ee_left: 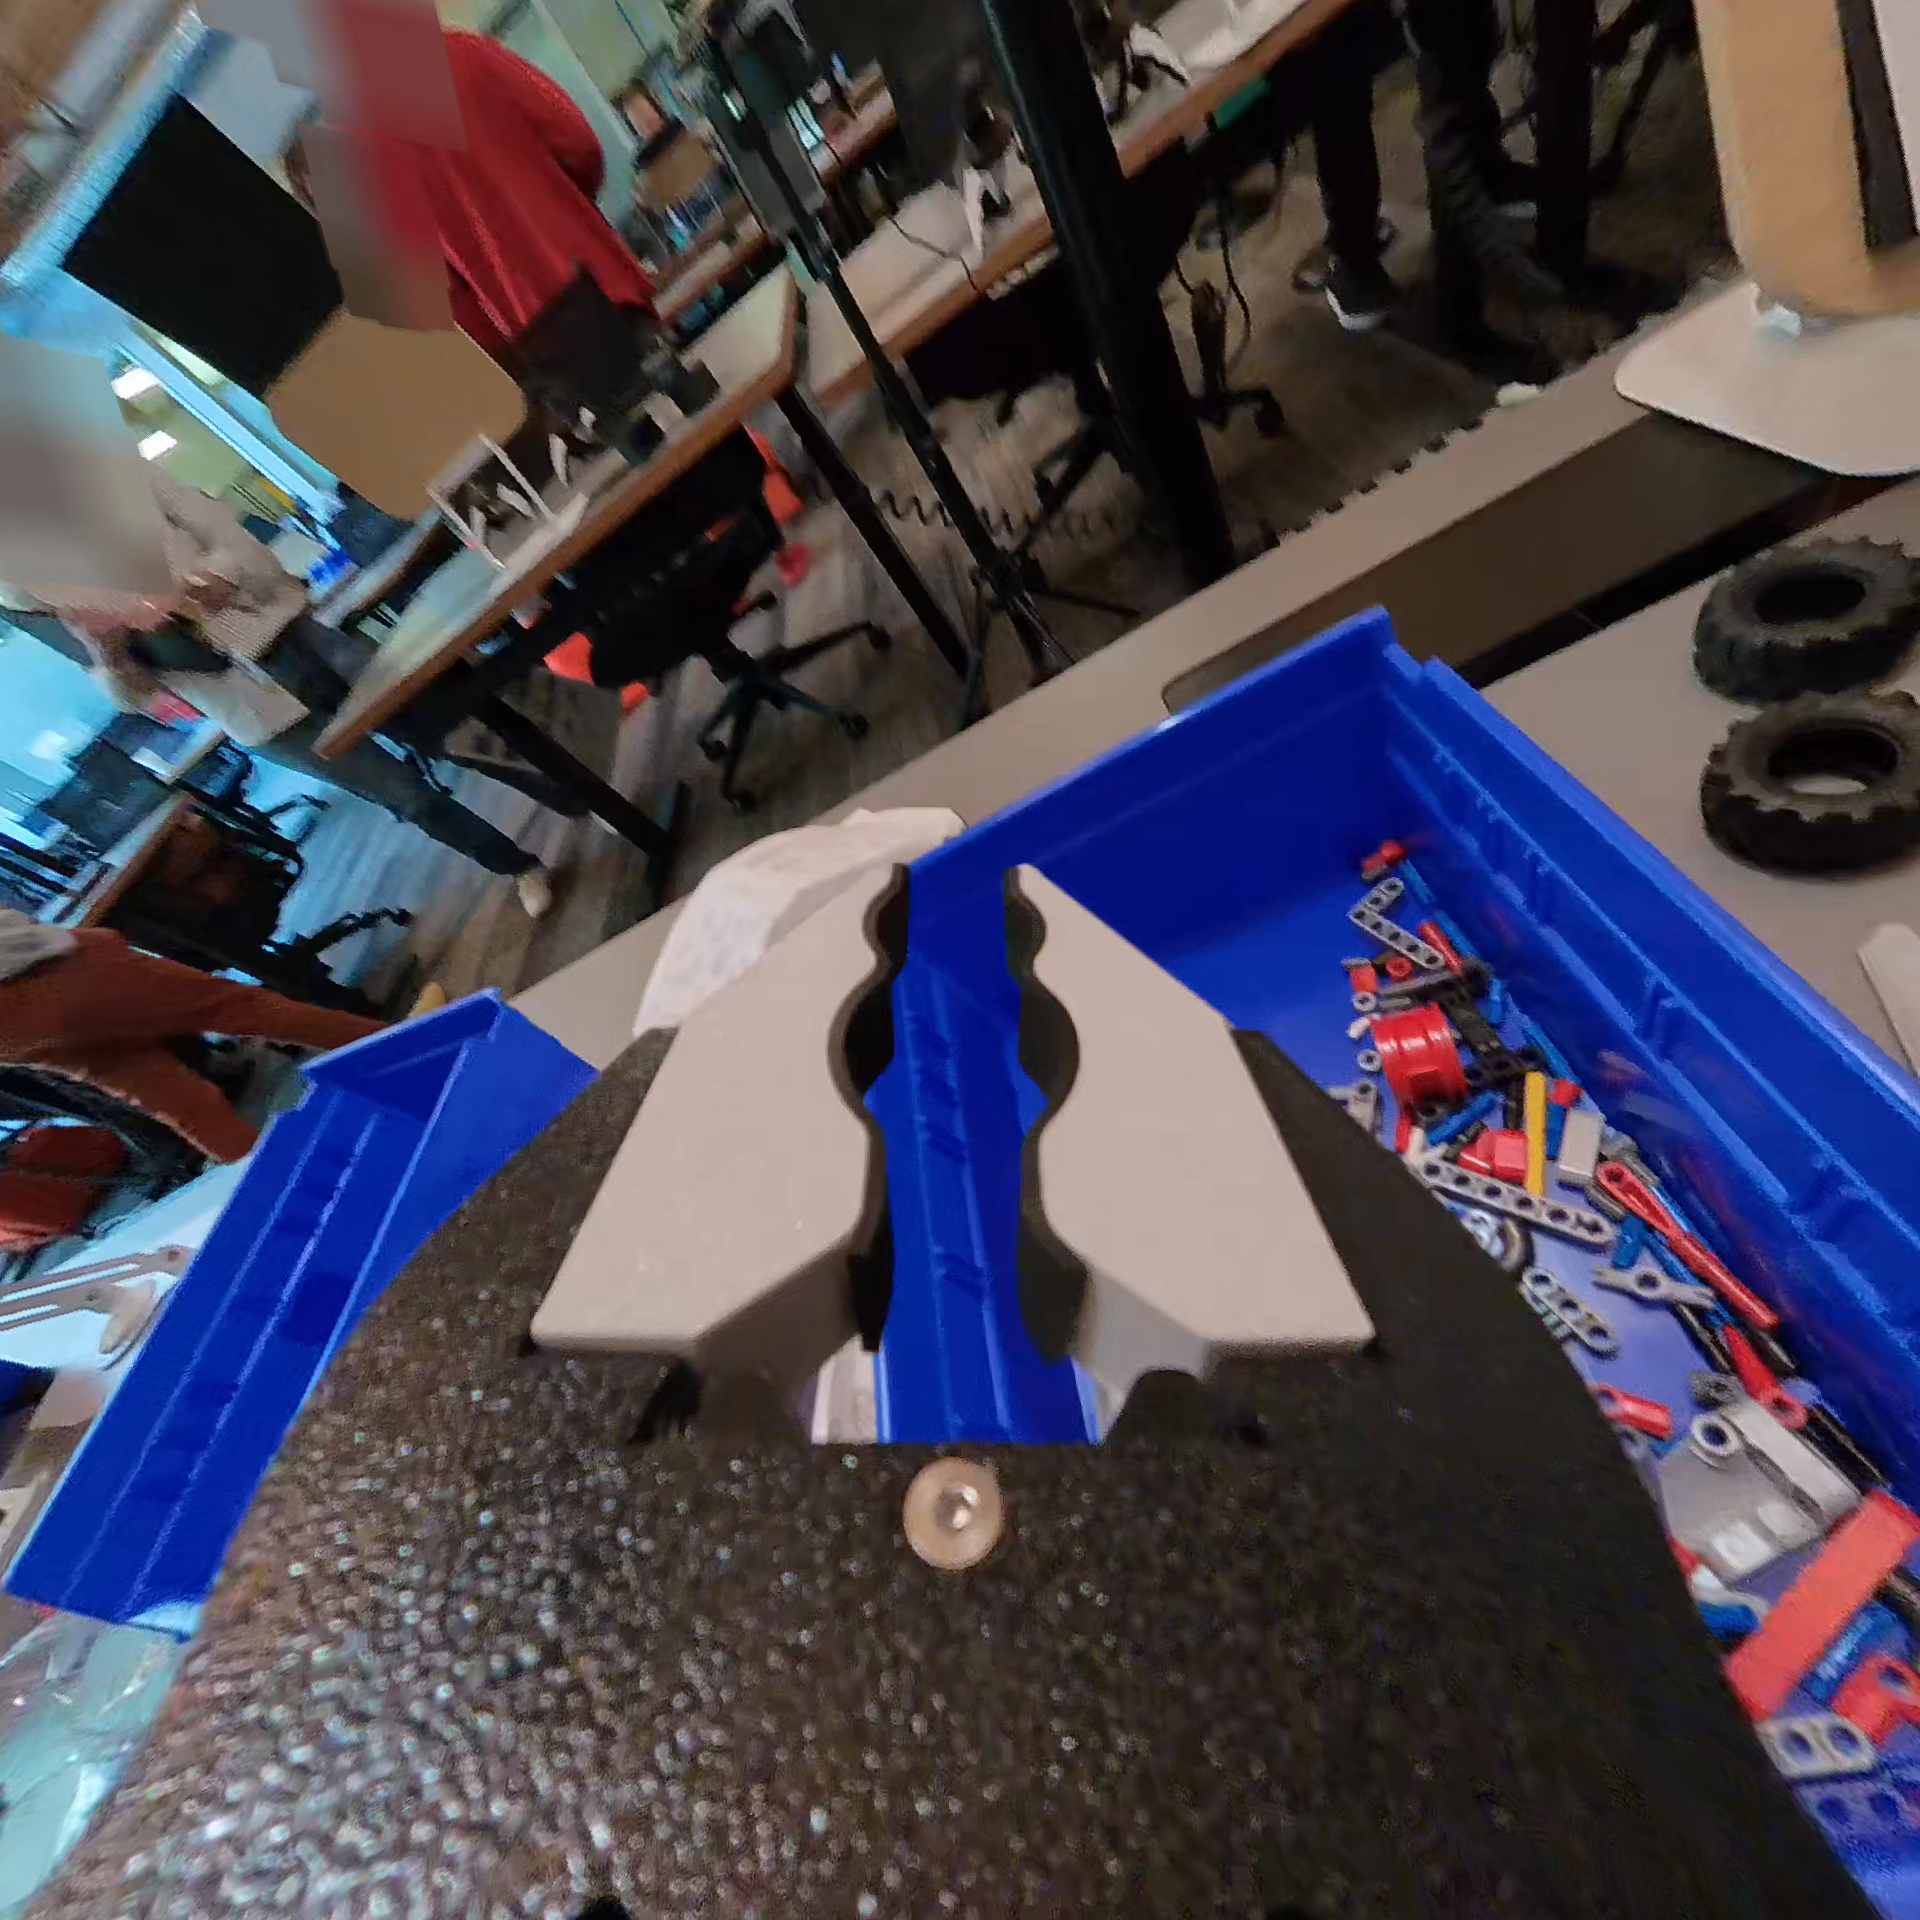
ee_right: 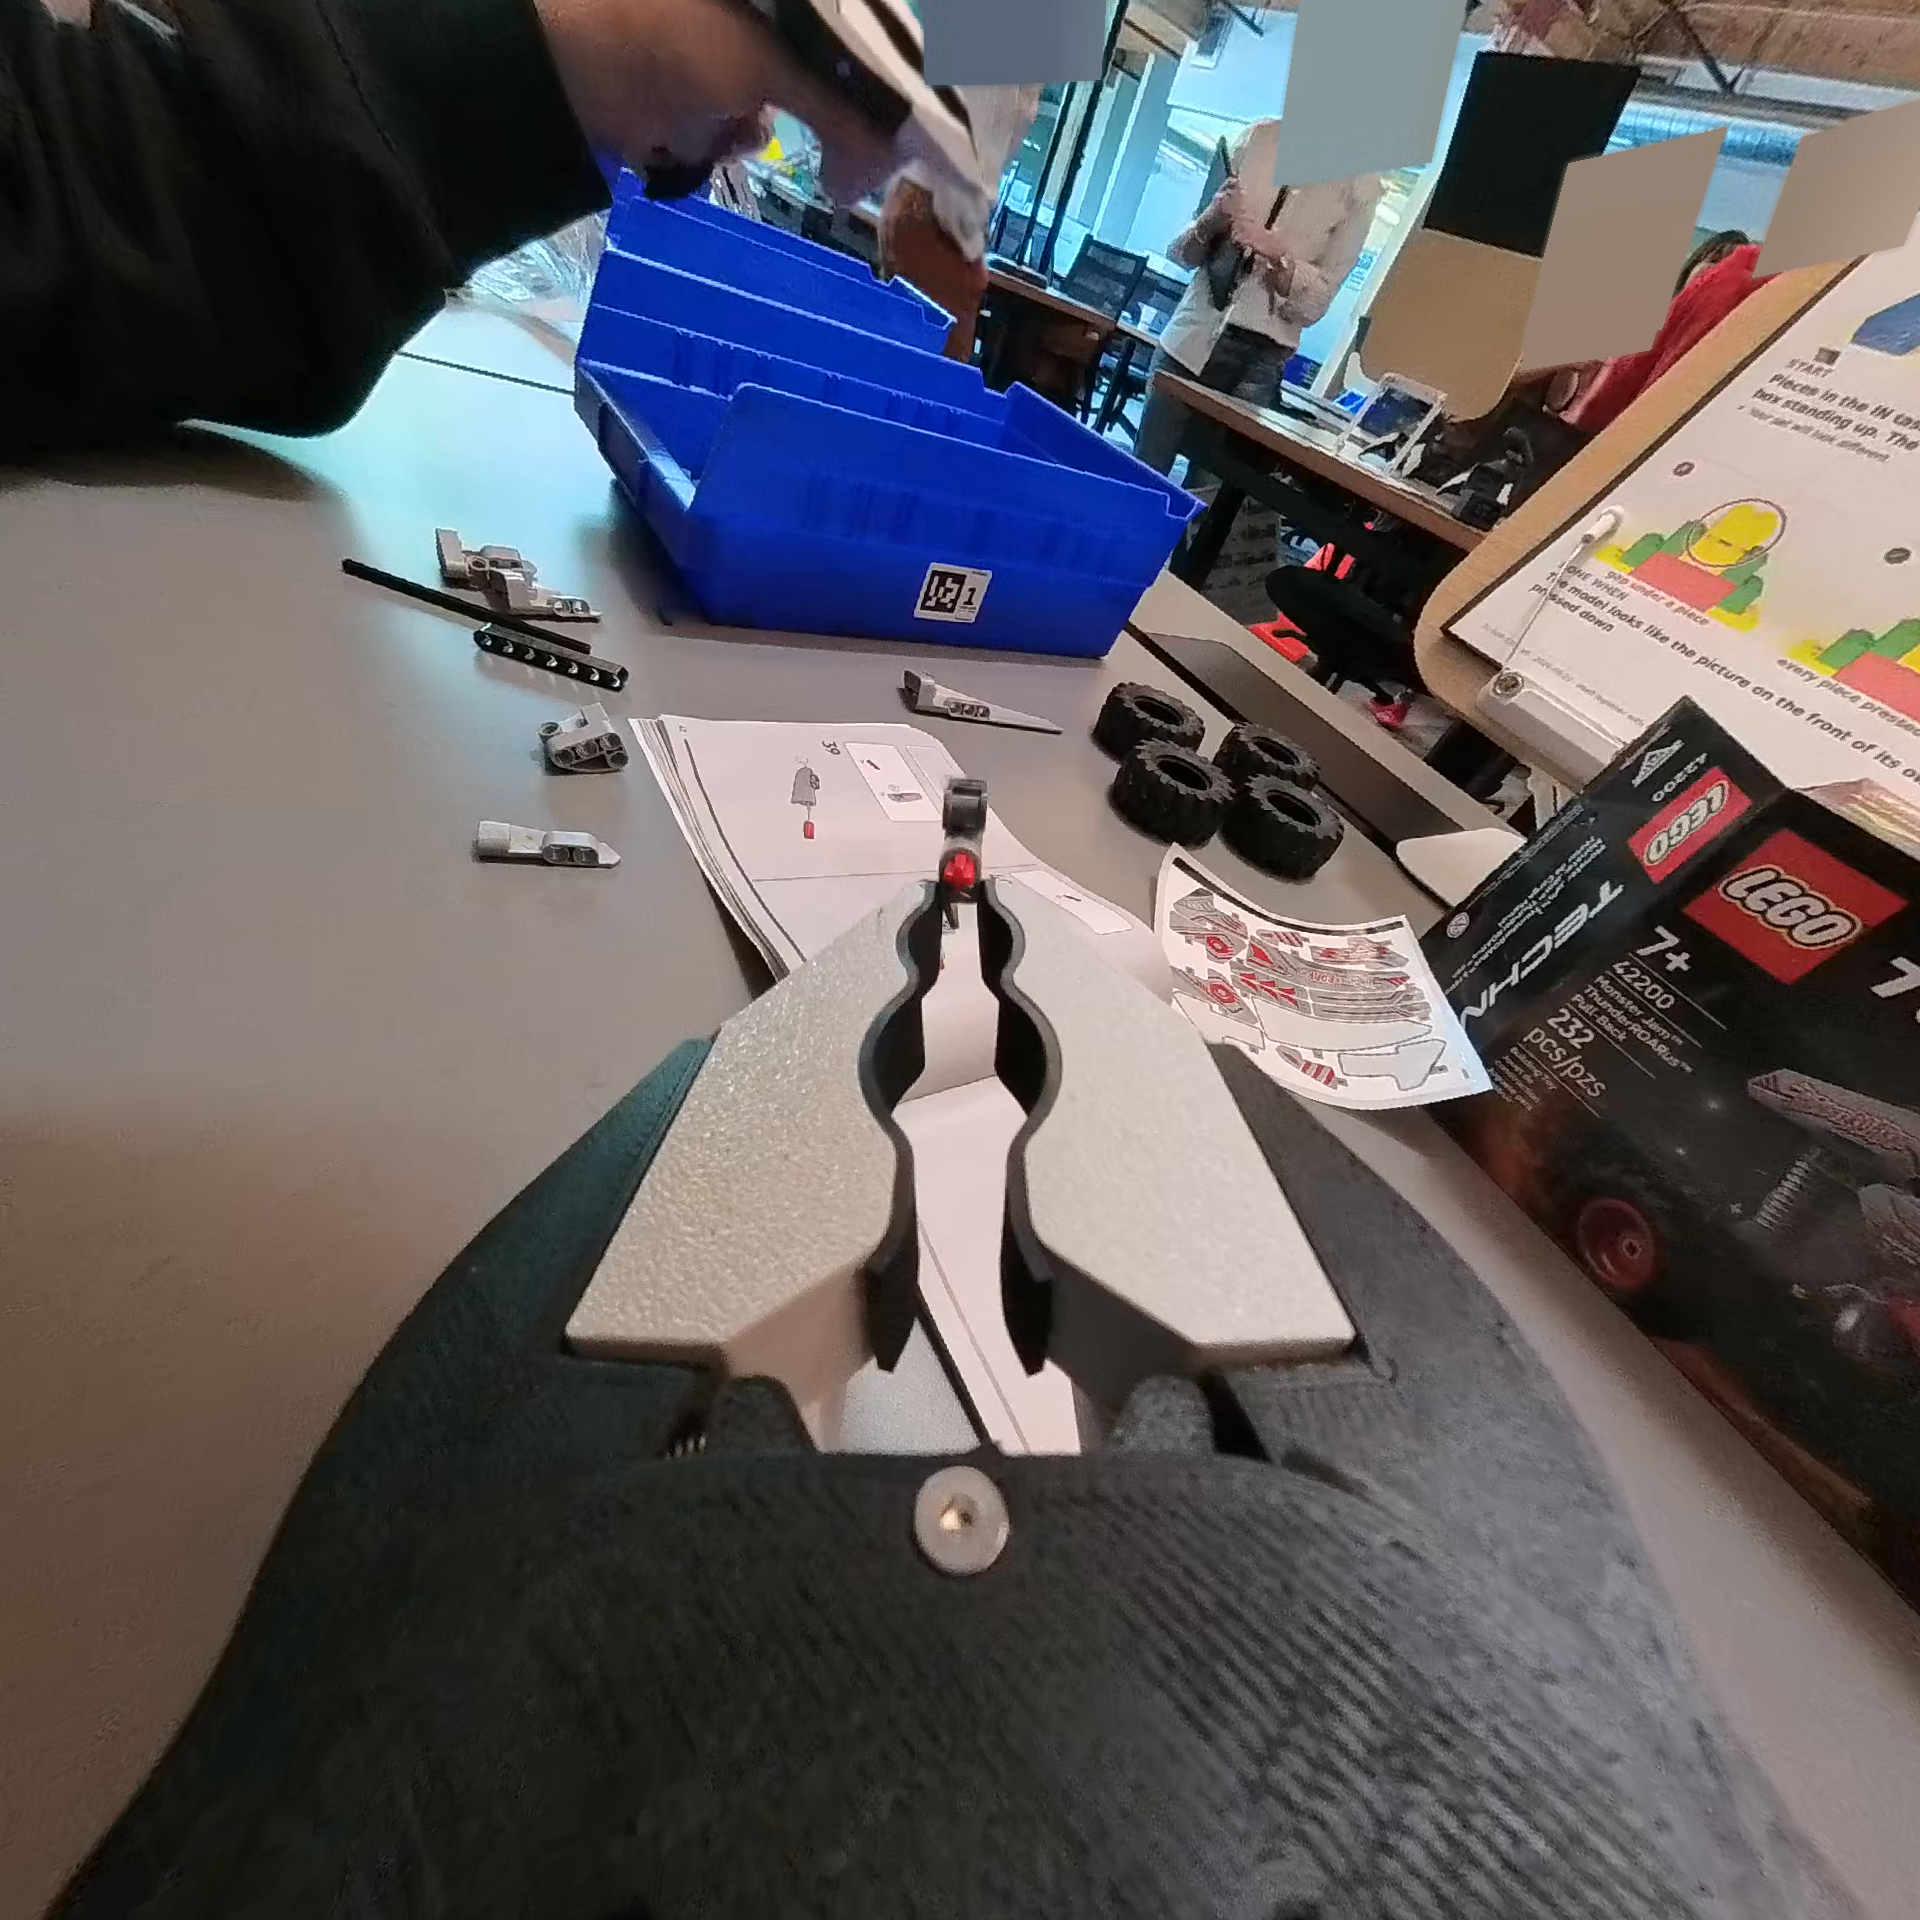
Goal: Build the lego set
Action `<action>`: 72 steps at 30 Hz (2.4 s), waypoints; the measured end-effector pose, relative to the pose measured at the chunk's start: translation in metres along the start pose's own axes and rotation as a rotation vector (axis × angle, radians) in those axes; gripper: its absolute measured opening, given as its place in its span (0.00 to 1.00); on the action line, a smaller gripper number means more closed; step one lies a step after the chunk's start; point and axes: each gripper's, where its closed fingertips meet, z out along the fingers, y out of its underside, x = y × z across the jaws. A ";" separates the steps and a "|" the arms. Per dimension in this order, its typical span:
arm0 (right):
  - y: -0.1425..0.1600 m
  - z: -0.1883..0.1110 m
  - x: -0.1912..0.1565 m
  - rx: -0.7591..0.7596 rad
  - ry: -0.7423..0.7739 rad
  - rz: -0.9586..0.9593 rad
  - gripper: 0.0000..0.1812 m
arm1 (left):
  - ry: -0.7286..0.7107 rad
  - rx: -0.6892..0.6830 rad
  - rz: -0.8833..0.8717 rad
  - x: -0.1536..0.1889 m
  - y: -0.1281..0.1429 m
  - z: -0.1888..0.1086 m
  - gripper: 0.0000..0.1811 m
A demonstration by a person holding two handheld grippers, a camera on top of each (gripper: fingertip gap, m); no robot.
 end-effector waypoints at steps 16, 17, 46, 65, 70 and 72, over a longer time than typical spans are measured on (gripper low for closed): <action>0.004 0.001 -0.001 -0.022 0.001 -0.017 0.02 | -0.242 0.666 0.299 0.014 -0.088 -0.065 0.00; 0.004 0.001 0.000 -0.024 0.003 -0.017 0.02 | -0.233 0.669 0.321 0.019 -0.089 -0.065 0.00; 0.022 0.003 0.008 -0.136 0.054 -0.024 0.03 | -0.066 0.883 0.482 0.197 -0.059 -0.133 0.06; 0.029 0.004 -0.002 -0.173 -0.063 0.114 0.03 | -0.077 0.853 0.534 0.207 -0.064 -0.120 0.07; 0.010 -0.003 0.010 -0.024 -0.060 0.298 0.03 | -0.073 0.852 0.540 0.209 -0.062 -0.119 0.06; -0.005 -0.014 0.025 0.135 -0.059 0.489 0.03 | -0.073 0.851 0.539 0.209 -0.060 -0.119 0.06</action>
